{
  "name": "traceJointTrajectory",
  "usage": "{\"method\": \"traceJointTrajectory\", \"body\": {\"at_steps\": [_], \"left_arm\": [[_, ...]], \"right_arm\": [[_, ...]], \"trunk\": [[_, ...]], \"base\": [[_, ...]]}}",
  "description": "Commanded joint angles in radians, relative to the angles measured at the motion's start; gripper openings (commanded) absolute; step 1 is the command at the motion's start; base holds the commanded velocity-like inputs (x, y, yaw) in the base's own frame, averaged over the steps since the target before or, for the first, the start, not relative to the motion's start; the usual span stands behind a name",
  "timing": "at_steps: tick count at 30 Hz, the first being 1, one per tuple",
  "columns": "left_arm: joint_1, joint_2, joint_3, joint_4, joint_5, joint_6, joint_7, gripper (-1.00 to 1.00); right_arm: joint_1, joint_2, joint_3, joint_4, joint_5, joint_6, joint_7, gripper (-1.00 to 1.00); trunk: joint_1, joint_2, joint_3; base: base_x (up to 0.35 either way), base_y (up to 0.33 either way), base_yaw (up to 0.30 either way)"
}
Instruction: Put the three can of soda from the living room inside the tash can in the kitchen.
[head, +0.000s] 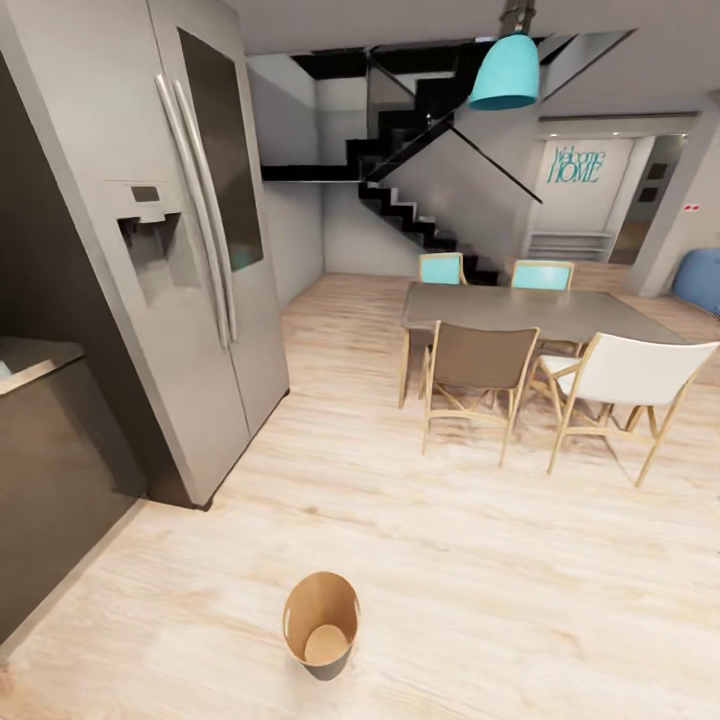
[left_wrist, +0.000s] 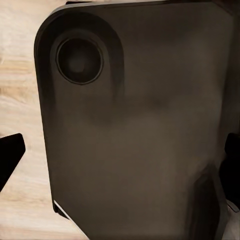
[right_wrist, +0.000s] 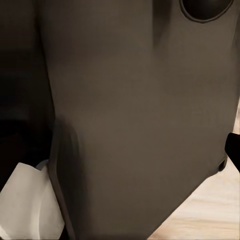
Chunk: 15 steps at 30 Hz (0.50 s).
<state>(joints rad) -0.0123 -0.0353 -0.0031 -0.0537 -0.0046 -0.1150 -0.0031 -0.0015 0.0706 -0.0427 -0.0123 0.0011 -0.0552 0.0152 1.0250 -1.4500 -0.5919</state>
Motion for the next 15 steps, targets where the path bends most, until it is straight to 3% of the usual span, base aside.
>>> {"method": "traceJointTrajectory", "body": {"at_steps": [1, 6, 15], "left_arm": [[0.000, 0.000, 0.000, 0.000, 0.000, 0.000, 0.000, 1.00], [0.000, 0.000, 0.000, 0.000, 0.000, 0.000, 0.000, 1.00], [0.000, 0.000, 0.000, 0.000, 0.000, 0.000, 0.000, 1.00]], "right_arm": [[0.000, 0.000, 0.000, 0.000, 0.000, 0.000, 0.000, 1.00], [0.000, 0.000, 0.001, 0.000, 0.001, 0.000, 0.000, 1.00], [0.000, 0.001, 0.003, -0.001, 0.002, -0.001, 0.002, 1.00]], "trunk": [[0.000, 0.000, -0.001], [0.000, 0.000, -0.003], [0.000, 0.000, -0.004]], "base": [[0.097, 0.348, -0.160], [0.099, 0.348, -0.118], [0.108, 0.348, -0.021]]}}
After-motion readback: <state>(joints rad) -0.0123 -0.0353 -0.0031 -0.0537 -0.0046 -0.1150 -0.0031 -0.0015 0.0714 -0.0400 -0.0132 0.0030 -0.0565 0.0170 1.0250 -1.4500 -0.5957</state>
